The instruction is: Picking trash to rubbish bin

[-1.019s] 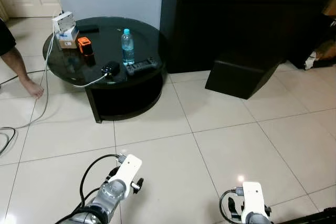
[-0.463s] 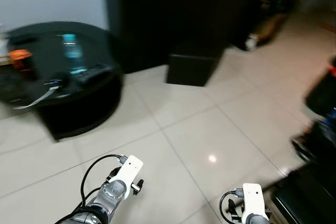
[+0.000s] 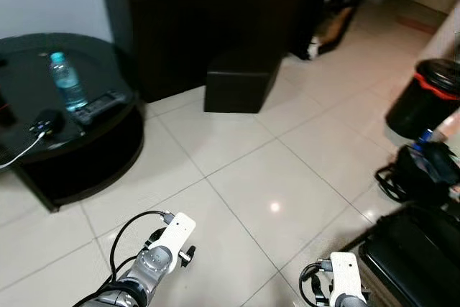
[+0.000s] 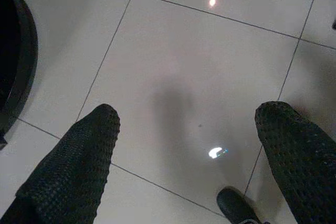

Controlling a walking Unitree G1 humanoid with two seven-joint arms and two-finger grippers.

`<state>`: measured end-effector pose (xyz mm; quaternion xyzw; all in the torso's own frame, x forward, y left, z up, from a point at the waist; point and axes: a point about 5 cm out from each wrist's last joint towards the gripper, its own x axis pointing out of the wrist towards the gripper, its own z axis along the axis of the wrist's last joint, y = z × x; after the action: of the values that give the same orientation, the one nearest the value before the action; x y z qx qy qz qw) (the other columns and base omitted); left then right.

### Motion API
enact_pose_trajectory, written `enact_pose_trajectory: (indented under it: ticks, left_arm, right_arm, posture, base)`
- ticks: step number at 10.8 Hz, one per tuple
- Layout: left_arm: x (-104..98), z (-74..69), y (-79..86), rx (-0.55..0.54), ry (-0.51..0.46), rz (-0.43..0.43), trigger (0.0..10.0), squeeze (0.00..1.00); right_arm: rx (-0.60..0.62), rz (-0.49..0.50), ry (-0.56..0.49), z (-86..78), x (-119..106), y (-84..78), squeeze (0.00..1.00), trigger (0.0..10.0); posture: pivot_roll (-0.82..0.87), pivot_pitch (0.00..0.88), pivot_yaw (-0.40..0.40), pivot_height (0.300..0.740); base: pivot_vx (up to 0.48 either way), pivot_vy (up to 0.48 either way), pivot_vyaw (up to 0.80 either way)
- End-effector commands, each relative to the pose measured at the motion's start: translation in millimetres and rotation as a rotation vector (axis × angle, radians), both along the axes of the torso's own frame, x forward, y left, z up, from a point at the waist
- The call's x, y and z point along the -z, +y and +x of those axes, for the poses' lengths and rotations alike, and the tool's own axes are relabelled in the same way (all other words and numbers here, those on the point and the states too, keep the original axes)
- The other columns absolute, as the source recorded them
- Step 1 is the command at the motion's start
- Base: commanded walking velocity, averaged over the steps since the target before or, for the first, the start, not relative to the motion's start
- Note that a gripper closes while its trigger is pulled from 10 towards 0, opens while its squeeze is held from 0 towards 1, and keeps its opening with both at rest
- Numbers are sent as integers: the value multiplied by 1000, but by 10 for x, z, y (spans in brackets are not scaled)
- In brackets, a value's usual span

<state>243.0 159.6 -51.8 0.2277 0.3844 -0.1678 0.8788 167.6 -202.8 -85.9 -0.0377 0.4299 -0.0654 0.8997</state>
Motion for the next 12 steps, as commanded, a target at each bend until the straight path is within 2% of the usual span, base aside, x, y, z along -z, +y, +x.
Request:
enact_pose_trajectory:
  ticks: [1, 12]
  left_arm:
    - [2, 1, -31, 23, 7, 7, 10000, 0]
    - [-2, 11, -44, 36, 19, 14, 10000, 0]
  right_arm:
    - [12, -10, 11, -30, 7, -42, 0, 10000]
    - [4, -19, 15, -9, -1, -51, 0, 10000]
  posture:
    - [182, 8, -87, 740]
    - [178, 6, -87, 740]
  base:
    - [0, 0, -800]
    - [0, 0, -800]
